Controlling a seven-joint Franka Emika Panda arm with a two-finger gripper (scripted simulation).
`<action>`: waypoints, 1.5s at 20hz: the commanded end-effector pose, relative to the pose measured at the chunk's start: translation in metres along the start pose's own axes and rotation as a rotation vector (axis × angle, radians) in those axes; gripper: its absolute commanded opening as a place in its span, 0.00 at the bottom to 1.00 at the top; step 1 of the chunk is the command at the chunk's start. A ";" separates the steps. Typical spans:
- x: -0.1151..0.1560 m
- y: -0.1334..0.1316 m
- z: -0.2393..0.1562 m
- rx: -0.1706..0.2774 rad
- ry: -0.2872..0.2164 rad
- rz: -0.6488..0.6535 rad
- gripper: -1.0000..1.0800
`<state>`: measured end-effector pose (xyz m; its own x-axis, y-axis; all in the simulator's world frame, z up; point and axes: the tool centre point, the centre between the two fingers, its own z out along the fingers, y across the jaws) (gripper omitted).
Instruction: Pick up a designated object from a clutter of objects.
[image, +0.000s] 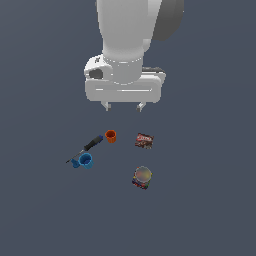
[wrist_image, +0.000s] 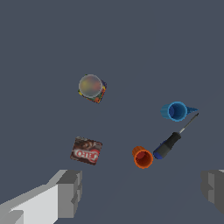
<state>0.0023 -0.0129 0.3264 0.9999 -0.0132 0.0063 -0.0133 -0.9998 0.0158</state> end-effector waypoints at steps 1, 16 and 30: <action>0.000 0.000 0.000 0.000 0.000 0.000 0.96; -0.007 0.022 0.005 0.016 -0.017 0.022 0.96; -0.014 0.036 0.071 0.023 -0.013 -0.122 0.96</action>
<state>-0.0100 -0.0474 0.2668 0.9964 0.0847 -0.0074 0.0847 -0.9964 -0.0063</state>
